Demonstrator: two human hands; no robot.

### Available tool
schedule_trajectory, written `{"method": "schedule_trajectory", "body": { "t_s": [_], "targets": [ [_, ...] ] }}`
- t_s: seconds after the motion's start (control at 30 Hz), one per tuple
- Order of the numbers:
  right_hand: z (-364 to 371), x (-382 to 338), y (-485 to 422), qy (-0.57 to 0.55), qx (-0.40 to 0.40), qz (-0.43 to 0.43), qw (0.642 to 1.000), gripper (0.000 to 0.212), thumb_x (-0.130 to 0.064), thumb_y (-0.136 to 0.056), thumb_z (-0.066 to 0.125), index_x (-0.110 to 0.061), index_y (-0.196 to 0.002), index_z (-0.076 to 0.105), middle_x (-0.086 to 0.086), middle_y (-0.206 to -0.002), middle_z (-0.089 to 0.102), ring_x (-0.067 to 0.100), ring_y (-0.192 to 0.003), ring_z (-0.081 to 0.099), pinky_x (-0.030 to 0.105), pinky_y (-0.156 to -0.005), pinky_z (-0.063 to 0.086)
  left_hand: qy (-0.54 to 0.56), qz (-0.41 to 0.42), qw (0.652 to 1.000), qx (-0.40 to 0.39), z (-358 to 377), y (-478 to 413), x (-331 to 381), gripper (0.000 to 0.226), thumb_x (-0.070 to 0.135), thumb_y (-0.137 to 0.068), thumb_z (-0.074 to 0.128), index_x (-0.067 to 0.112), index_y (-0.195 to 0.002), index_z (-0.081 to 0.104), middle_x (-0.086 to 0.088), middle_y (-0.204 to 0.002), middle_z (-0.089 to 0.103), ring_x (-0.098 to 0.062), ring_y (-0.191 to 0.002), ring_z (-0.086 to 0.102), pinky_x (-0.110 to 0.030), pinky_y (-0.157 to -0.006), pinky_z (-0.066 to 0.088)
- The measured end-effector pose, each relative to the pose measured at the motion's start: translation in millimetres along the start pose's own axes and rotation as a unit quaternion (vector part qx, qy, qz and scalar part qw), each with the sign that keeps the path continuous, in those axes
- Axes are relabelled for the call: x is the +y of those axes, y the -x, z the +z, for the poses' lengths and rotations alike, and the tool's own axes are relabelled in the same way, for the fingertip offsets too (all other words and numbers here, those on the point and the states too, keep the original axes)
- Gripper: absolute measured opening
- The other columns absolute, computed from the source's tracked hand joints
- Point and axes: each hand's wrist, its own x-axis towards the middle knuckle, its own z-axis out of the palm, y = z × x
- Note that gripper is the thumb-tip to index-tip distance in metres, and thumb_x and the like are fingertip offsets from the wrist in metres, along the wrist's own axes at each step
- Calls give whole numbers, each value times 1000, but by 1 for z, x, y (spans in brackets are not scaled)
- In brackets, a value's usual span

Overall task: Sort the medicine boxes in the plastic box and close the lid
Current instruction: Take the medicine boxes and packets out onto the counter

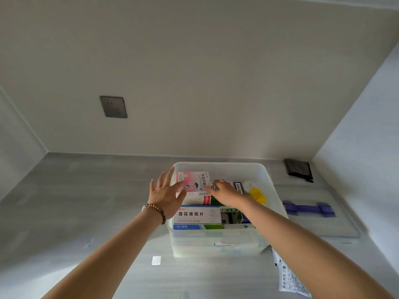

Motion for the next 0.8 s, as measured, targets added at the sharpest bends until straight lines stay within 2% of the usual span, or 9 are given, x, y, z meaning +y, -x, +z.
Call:
{"method": "schedule_trajectory", "body": {
  "t_s": [0.13, 0.17, 0.23, 0.3, 0.37, 0.47, 0.57, 0.63, 0.8],
  "targets": [
    [13, -4, -10, -95, -27, 62, 993, 77, -73, -83, 30, -18, -136, 46, 6, -142, 48, 27, -127, 46, 39, -107, 33, 20, 1, 1000, 10, -1, 1, 1, 42, 50, -93, 25, 43, -130, 42, 3, -156, -3, -25, -142, 1, -49, -116, 3],
    [15, -5, -12, -110, -21, 69, 991, 73, -73, -83, 31, -19, -129, 51, 5, -139, 50, 24, -120, 51, 33, -99, 37, 23, 3, 1000, 12, -1, 2, 1, 42, 50, -93, 26, 43, -130, 42, 3, -156, -3, -24, -142, 2, -48, -116, 3],
    [18, -7, -11, -144, -4, 80, 986, 53, -71, -83, 36, -26, -102, 58, 2, -124, 61, 10, -87, 58, 25, -75, 40, 29, 6, 999, 14, -2, 3, 2, 41, 50, -92, 28, 43, -130, 42, 2, -156, -3, -24, -142, 2, -47, -116, 3],
    [20, -8, -9, -187, 7, 91, 978, 46, -69, -83, 40, -29, -101, 53, -7, -101, 63, 2, -70, 47, 26, -72, 38, 29, 8, 999, 14, -1, 3, 2, 42, 51, -92, 28, 43, -131, 42, 2, -156, -3, -24, -142, 4, -46, -115, 4],
    [22, -8, -9, -236, 21, 95, 967, 53, -67, -83, 44, -26, -117, 47, -12, -86, 54, 5, -72, 47, 30, -78, 38, 33, 9, 999, 17, 0, 3, 2, 43, 52, -91, 28, 42, -130, 42, 2, -156, -2, -24, -142, 6, -45, -115, 5],
    [24, -15, -11, -329, 44, 111, 937, 58, -61, -82, 53, -20, -120, 39, 1, -97, 62, 18, -88, 60, 38, -77, 48, 35, 14, 999, 25, 1, 2, 1, 42, 53, -91, 28, 41, -128, 45, 1, -156, 0, -25, -141, 10, -44, -115, 9],
    [23, -21, -12, -429, 46, 101, 897, 50, -45, -83, 63, -21, -120, 39, 8, -96, 67, 22, -84, 67, 37, -70, 52, 34, 12, 999, 27, 1, 3, 1, 43, 54, -91, 26, 40, -127, 45, 1, -156, 2, -26, -141, 11, -45, -115, 10],
    [19, -22, -11, -450, 43, 76, 889, 48, -35, -85, 64, -26, -124, 37, 10, -104, 66, 24, -86, 68, 40, -74, 55, 36, 9, 999, 31, 0, 4, 2, 45, 54, -91, 23, 40, -130, 42, 0, -156, 3, -27, -141, 10, -44, -115, 10],
    [-11, -17, 4, -510, 57, -14, 858, 45, -24, -87, 62, -19, -127, 42, 13, -112, 64, 27, -101, 64, 44, -89, 51, 86, 18, 994, 67, -10, 9, 13, 65, 57, -89, 14, 25, -146, 8, -4, -156, 2, -21, -143, 3, -35, -116, 5]
  ]
}}
